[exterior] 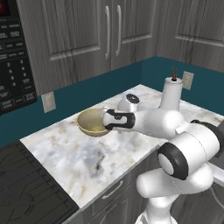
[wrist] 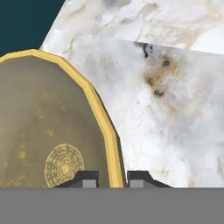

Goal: Pick the cup and bowl from the counter and place them on the counter next to the sink.

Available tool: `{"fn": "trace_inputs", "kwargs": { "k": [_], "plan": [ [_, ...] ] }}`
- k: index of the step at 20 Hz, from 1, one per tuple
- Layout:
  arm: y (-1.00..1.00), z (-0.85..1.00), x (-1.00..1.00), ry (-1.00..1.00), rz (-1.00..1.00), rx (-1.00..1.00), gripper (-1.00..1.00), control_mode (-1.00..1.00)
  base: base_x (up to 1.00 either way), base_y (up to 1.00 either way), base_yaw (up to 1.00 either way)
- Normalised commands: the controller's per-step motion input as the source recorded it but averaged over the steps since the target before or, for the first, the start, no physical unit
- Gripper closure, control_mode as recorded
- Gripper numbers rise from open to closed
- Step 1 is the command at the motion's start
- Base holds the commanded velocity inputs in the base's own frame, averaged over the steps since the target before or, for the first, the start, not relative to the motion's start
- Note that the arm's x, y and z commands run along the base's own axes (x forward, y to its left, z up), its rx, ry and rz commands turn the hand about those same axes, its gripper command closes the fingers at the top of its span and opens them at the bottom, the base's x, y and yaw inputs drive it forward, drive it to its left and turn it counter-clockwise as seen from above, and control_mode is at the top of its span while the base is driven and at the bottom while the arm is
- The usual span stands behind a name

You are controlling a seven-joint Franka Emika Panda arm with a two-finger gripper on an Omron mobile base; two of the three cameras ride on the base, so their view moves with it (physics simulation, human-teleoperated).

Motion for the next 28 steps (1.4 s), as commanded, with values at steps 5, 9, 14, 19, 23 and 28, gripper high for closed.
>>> {"fn": "trace_inputs", "kwargs": {
  "k": [5,9,14,19,23,28],
  "plan": [
    [-0.33,0.64,-0.29,0.19,-0.06,0.0,1.0,-1.0,0.0,0.0,0.0],
    [-0.31,0.51,-0.22,0.21,-0.05,-0.01,1.0,-1.0,0.0,0.0,0.0],
    [-0.35,0.38,-0.18,0.25,-0.03,-0.02,1.0,-1.0,0.0,0.0,0.0],
    [-0.42,0.02,-0.22,0.06,-0.03,0.0,1.0,-1.0,0.0,0.0,0.0],
    [-0.43,-0.02,-0.27,0.0,-0.01,-0.01,1.0,-1.0,0.0,0.0,0.0],
    [-0.19,-0.01,-0.36,-0.17,0.0,-0.03,1.0,-1.0,0.0,0.0,0.0]
  ]
}}
